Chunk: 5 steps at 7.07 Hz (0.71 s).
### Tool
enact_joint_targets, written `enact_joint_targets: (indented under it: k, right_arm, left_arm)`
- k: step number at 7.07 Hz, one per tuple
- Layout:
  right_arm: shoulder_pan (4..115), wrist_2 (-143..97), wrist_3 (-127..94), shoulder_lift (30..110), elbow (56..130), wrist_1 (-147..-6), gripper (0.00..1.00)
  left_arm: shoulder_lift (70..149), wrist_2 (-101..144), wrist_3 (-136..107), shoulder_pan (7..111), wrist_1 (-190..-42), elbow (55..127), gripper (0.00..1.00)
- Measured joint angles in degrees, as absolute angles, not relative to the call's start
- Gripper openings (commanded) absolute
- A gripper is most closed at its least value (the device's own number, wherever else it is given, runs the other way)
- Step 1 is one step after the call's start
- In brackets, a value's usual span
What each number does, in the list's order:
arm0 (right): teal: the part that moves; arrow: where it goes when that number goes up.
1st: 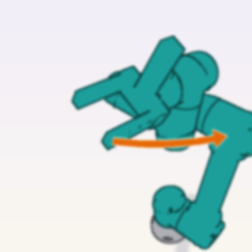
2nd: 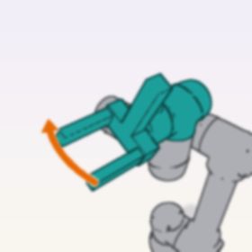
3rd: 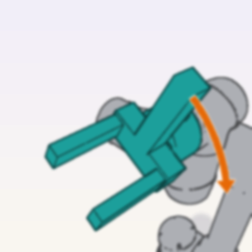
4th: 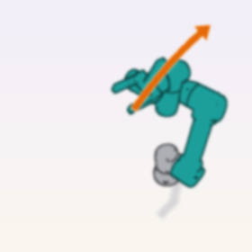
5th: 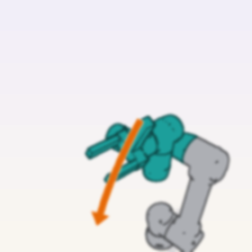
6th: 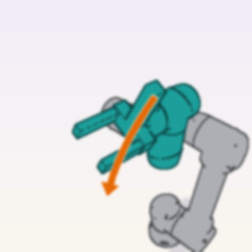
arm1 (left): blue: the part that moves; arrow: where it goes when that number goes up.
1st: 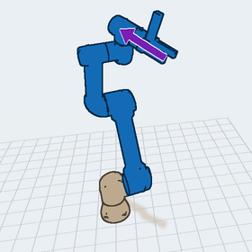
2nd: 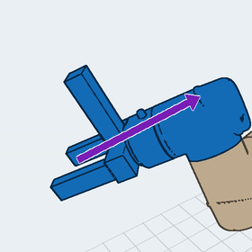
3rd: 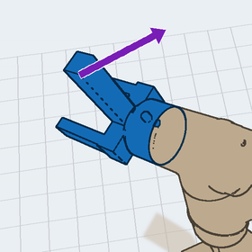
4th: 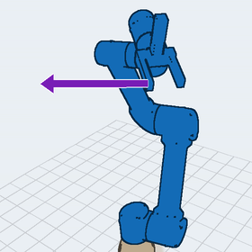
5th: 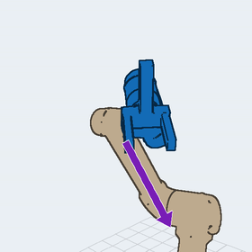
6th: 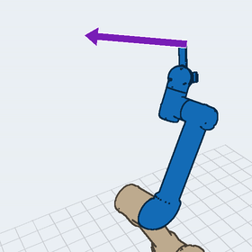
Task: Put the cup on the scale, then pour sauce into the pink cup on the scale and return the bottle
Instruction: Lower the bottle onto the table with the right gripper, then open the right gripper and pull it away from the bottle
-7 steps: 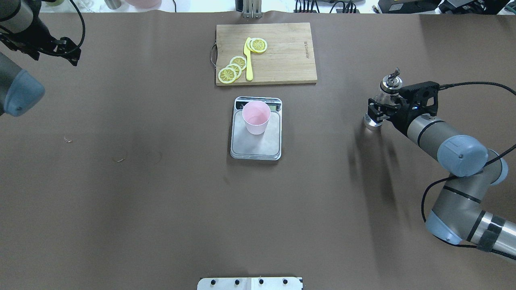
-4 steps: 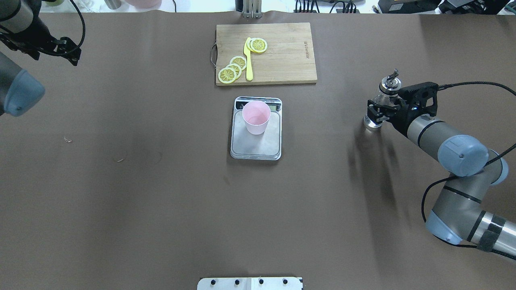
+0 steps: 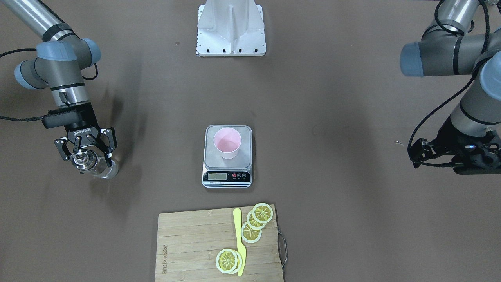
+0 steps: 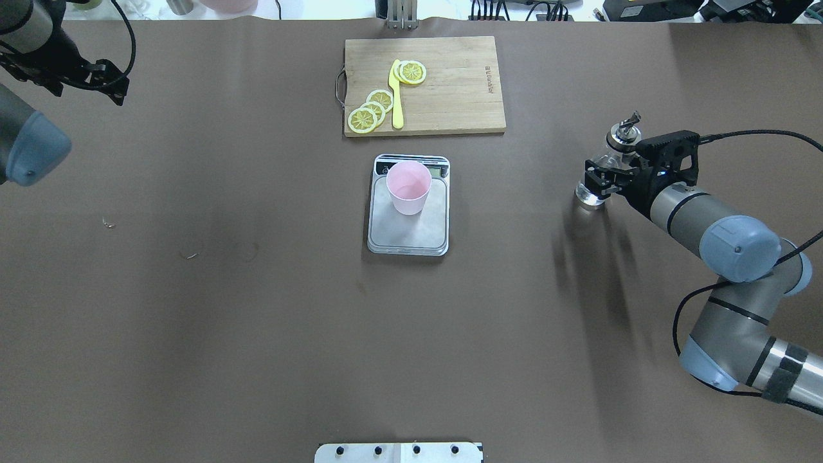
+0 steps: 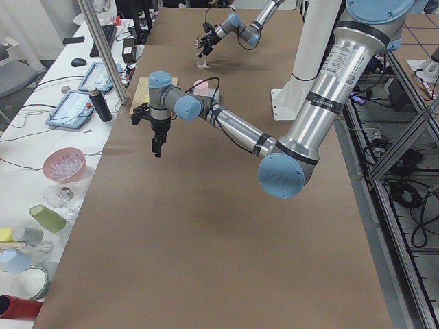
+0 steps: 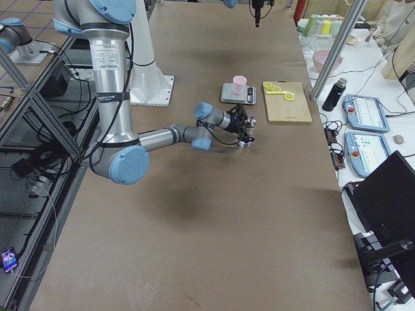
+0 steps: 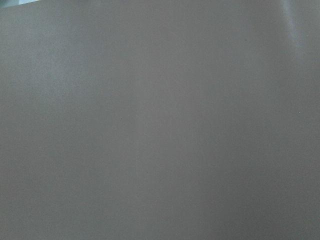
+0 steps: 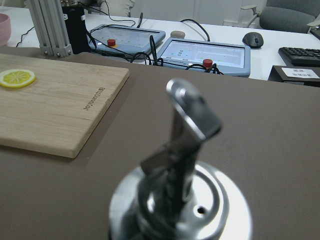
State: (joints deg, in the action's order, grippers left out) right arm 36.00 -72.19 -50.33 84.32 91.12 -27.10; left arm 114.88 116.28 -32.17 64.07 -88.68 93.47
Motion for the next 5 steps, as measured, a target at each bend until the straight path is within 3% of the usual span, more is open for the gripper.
enact_joint_targets:
  k: [5]
  right_arm:
    - [34.0, -72.0, -51.4, 90.5, 97.5, -27.2, 1.00]
  left_arm:
    - [114.8, 116.3, -32.2, 64.1, -89.0, 93.1, 0.99]
